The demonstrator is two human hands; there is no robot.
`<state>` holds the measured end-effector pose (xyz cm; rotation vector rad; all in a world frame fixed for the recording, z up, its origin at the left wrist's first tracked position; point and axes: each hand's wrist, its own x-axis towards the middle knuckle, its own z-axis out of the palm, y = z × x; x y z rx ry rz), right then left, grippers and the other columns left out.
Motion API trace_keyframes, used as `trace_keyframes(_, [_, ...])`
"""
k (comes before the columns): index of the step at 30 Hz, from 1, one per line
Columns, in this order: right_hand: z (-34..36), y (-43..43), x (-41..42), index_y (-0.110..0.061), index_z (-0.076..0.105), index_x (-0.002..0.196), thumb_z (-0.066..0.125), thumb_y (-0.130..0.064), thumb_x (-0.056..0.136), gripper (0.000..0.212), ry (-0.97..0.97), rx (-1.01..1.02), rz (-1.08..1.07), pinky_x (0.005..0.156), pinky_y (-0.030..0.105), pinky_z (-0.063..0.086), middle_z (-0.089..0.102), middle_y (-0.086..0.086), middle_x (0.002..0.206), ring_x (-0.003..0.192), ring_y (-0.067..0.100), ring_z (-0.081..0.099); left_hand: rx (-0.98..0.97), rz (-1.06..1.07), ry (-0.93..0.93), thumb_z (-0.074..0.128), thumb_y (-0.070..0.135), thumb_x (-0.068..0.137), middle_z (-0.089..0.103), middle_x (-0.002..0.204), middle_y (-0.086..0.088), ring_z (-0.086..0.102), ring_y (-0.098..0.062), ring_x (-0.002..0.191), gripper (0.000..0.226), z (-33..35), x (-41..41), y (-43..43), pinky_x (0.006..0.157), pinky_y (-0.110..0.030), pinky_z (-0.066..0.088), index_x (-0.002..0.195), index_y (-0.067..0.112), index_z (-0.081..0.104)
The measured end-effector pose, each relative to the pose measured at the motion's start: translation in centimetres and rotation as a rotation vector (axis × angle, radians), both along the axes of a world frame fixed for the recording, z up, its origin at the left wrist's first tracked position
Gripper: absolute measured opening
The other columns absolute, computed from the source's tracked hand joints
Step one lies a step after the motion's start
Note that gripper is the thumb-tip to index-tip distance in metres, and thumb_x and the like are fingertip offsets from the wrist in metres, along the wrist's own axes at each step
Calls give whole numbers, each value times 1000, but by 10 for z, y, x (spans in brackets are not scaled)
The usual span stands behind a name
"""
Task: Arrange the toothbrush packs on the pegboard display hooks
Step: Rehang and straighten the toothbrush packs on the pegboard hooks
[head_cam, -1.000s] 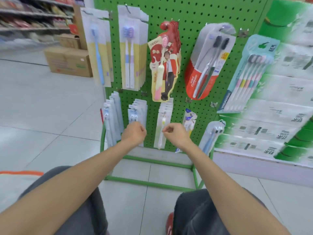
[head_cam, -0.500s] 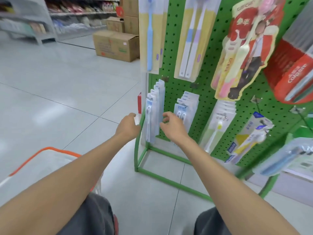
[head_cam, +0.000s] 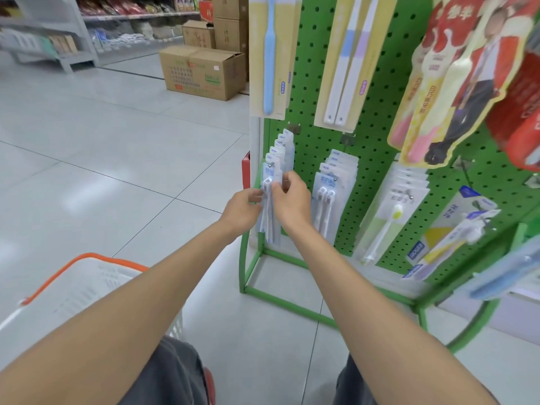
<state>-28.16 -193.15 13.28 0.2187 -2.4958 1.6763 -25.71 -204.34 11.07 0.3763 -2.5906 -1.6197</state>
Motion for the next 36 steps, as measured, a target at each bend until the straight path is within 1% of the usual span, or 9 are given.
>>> trace_keyframes(9, [-7,10,14,-8,57,96,48,-14,97,10,-109,-106,20,64,27,41,59,0,85,73,12,52,8,60,-30,59,14,94,66,110,-9,62,-23,101,27,11,14,3,81,-30,47,120,10,59])
trace_keyframes(13, [-27,24,24,-12,59,95,51,-13,96,7,-196,-107,98,78,36,49,65,6,94,83,20,60,-1,-4,-60,59,9,95,58,83,-4,54,-14,76,4,9,28,9,62,-20,41,92,12,61])
trace_keyframes(16, [-31,38,27,-13,59,88,54,-18,94,9,-237,-135,148,87,41,52,67,6,94,90,23,63,19,-68,-92,60,6,95,57,77,-4,53,-19,77,20,6,35,11,67,-23,43,77,14,56])
trace_keyframes(19, [-25,54,25,-15,49,83,56,-40,94,28,-269,-190,170,75,37,47,44,7,80,75,21,48,20,-156,-107,60,8,95,60,81,-5,56,-17,77,11,11,41,19,67,-22,45,85,13,61])
trace_keyframes(24, [-16,73,29,-1,63,91,45,-48,100,50,-351,-213,213,68,20,54,66,19,82,76,16,63,151,-173,-79,58,7,97,64,87,-9,63,-17,79,10,19,47,36,78,-33,59,88,10,61])
trace_keyframes(27, [-16,74,36,-16,69,108,42,-53,99,47,-412,-183,293,89,32,53,74,3,103,95,14,69,286,-89,-48,58,7,97,65,102,-19,66,-22,87,5,27,48,39,80,-37,60,96,5,62])
trace_keyframes(30, [-16,66,45,-20,58,133,44,-69,88,69,-478,-88,335,107,47,42,61,5,133,122,23,57,403,4,14,57,6,98,66,100,-14,68,-19,83,6,38,50,35,71,-29,61,94,9,61])
trace_keyframes(33, [-19,61,54,-13,57,132,45,-60,94,61,-528,-33,406,102,42,47,62,10,130,117,27,60,412,130,66,56,7,98,65,106,-15,66,-24,93,8,46,50,24,74,-29,60,104,7,61])
trace_keyframes(36, [-24,61,61,-3,60,119,47,-45,100,48,-561,37,492,97,39,49,66,12,117,101,23,63,456,243,112,54,5,99,66,104,-13,66,-18,84,18,51,50,12,61,-20,58,115,2,59])
